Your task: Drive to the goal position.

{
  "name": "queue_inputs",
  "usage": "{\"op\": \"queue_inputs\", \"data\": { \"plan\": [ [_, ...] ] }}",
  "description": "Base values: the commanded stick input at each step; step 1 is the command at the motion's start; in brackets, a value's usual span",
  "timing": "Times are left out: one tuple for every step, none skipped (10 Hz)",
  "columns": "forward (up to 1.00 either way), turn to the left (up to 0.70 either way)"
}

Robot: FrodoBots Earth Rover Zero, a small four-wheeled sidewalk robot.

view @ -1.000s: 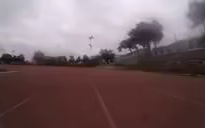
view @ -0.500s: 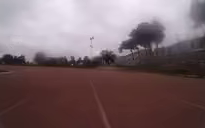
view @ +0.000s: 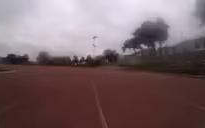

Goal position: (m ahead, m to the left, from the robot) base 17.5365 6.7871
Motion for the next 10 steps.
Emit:
{"op": "queue_inputs", "data": {
  "plan": [
    [0.7, 0.0],
    [0.7, 0.09],
    [0.7, 0.14],
    [0.7, 0.14],
    [0.7, 0.14],
    [0.7, 0.14],
    [0.7, 0.14],
    [0.7, 0.05],
    [0.7, 0.0],
    [0.7, 0.0]
  ]
}}
